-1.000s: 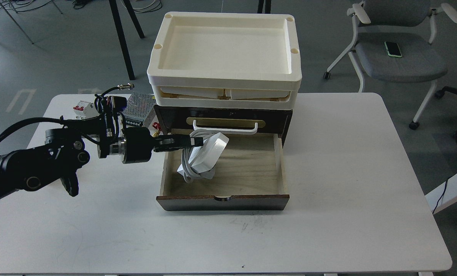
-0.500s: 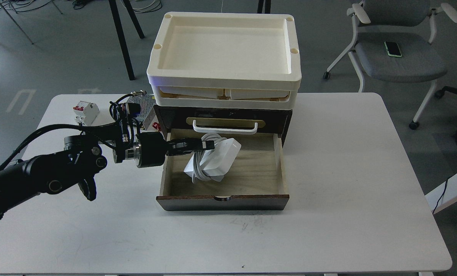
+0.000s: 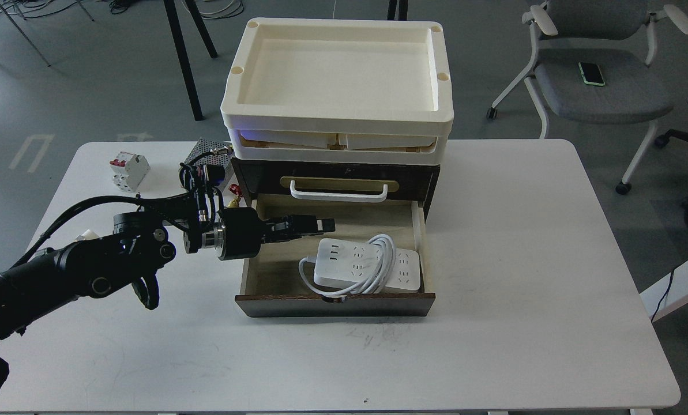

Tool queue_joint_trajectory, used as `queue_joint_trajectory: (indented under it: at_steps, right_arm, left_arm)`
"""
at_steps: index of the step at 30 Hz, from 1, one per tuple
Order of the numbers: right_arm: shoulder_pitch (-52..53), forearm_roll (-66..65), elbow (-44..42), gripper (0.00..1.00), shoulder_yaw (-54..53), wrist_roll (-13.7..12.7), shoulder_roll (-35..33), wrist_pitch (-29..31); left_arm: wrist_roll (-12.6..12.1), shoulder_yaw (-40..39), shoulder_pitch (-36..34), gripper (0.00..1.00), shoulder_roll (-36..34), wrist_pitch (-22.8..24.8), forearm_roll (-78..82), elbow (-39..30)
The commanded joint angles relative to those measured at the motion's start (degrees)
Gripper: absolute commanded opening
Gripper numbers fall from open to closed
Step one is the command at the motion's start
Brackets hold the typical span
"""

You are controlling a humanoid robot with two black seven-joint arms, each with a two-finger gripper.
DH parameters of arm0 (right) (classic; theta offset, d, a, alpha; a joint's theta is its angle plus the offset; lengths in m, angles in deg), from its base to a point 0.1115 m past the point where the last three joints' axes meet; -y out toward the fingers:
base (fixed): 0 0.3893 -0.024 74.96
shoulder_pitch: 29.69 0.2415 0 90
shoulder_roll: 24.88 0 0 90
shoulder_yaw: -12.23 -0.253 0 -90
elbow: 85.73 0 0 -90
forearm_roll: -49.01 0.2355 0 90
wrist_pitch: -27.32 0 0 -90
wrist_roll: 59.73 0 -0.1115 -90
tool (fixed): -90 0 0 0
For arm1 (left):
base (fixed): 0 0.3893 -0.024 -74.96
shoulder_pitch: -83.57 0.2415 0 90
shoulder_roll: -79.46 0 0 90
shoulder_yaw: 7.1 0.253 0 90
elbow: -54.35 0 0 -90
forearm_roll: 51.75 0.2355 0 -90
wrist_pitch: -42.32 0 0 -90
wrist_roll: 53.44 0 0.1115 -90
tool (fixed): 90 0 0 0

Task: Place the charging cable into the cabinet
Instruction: 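Lower the power strip into the drawer and open the left gripper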

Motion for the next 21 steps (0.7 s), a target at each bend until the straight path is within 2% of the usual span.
queue_joint_trajectory:
  at_steps: [1,6,8,11,16,18,21]
  right_arm:
    - [0.1,0.0,0.0,1.0,-0.6,0.0,0.1,0.0]
    - [0.1,0.0,0.3,1.0,-1.8,0.0,0.1,0.0]
    - [0.1,-0.2,1.3,1.0,-1.8,0.0,0.0,0.0]
    - [0.1,-0.2,3.6,1.0,-3.2,0.0,0.1,0.0]
    - [0.1,-0.1,4.5,1.0,-6.9,0.0,1.7,0.0]
    - [0.1,-0.1,5.5,1.0,-7.2,0.0,2.5,0.0]
    - [0.1,-0.1,6.5,1.0,-7.3,0.0,2.5,0.0]
  left_arm:
    - [0.0,-2.3,0.1,0.78,-4.2,0.1,-4.5,-1.0]
    - [0.0,-4.9,1.8,0.83,-13.5,0.8,-11.2,-2.9]
    - [0.0,-6.3,3.0,0.87,-16.2,3.7,-18.9,-2.4]
    - [0.0,-8.9,4.2,0.92,-18.9,3.7,-36.6,0.1]
    - [0.0,-14.4,3.9,0.96,-18.1,3.7,-57.9,9.7]
    - [0.0,-17.0,3.5,0.97,-16.4,3.7,-60.8,13.3]
    - [0.0,-18.7,3.2,0.97,-13.4,3.7,-61.2,14.9]
